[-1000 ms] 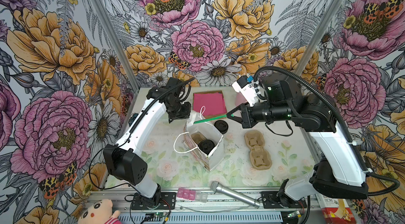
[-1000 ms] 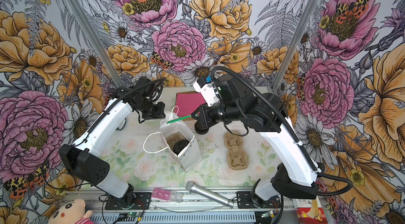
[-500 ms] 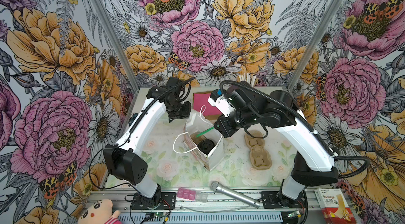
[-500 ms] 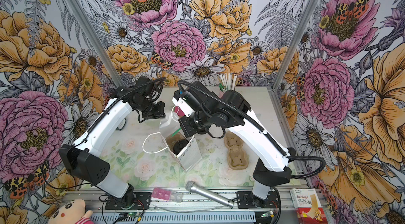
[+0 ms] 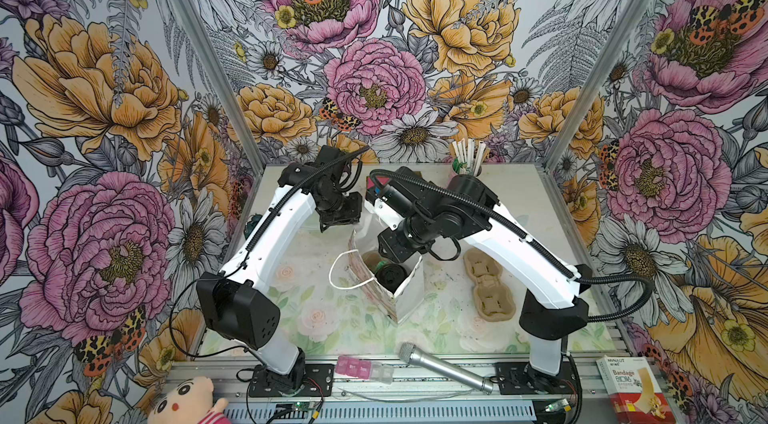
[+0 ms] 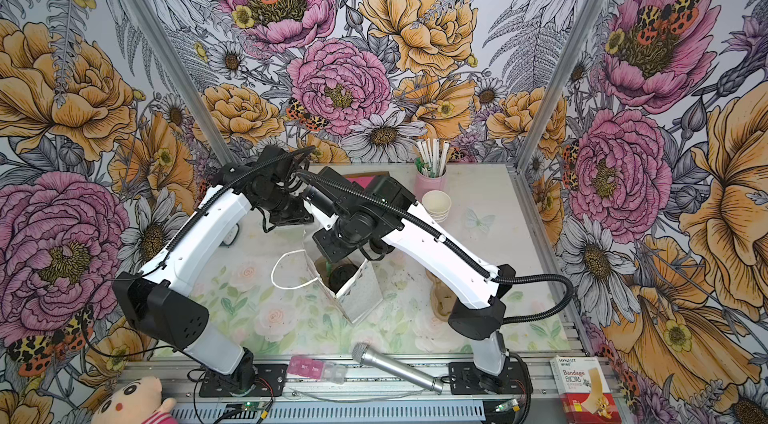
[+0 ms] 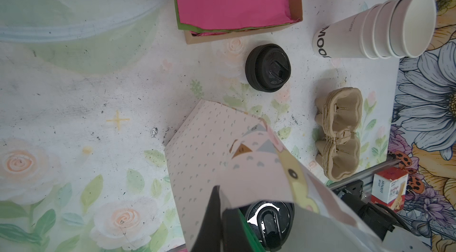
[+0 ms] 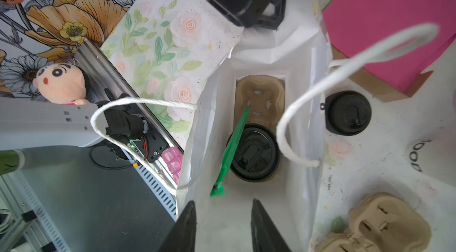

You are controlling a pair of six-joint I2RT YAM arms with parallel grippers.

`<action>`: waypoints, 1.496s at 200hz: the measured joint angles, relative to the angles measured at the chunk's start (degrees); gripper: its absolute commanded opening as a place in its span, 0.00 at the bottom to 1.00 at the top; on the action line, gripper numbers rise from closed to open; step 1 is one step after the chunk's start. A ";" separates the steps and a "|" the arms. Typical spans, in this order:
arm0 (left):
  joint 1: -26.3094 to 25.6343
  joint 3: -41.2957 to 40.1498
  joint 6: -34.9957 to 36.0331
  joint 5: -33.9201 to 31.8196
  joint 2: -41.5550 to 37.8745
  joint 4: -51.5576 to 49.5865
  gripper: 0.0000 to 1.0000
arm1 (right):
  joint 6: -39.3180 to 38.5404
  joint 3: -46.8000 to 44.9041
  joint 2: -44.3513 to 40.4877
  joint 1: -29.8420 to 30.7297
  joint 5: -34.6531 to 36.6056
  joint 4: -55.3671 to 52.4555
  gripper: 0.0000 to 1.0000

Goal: Pack a coffee takeout order
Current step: Place the straw in the takeout bag, then move the takeout bag to the center of the table.

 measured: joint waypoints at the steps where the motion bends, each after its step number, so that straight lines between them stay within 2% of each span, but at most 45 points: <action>1: 0.02 0.00 -0.02 0.00 0.00 0.00 0.00 | -0.07 0.09 0.07 0.00 0.02 -0.02 0.61; 22: 1.11 -0.28 -0.13 -0.20 -0.26 -0.17 0.00 | -0.07 3.15 1.70 0.00 -0.13 0.24 0.70; 75: 6.34 -4.33 -0.28 -1.55 -5.55 -0.33 0.00 | 2.51 10.75 2.08 -1.90 -2.49 5.42 0.70; 120: 11.98 -7.52 -0.37 -2.60 -10.10 -1.20 0.00 | 5.11 10.86 0.50 -9.79 -0.24 9.70 0.69; 195: 18.47 -10.34 -0.33 -3.85 -14.21 -2.58 0.00 | 5.88 9.42 0.87 -22.97 2.95 12.74 0.67; 245: 22.43 -12.17 -0.07 -5.07 -17.14 -3.67 0.00 | 5.90 7.52 11.41 -28.81 4.09 14.71 0.65; 299: 24.39 -14.69 0.04 -6.14 -20.22 -3.87 0.00 | 7.13 6.95 23.15 -31.34 4.02 16.90 0.62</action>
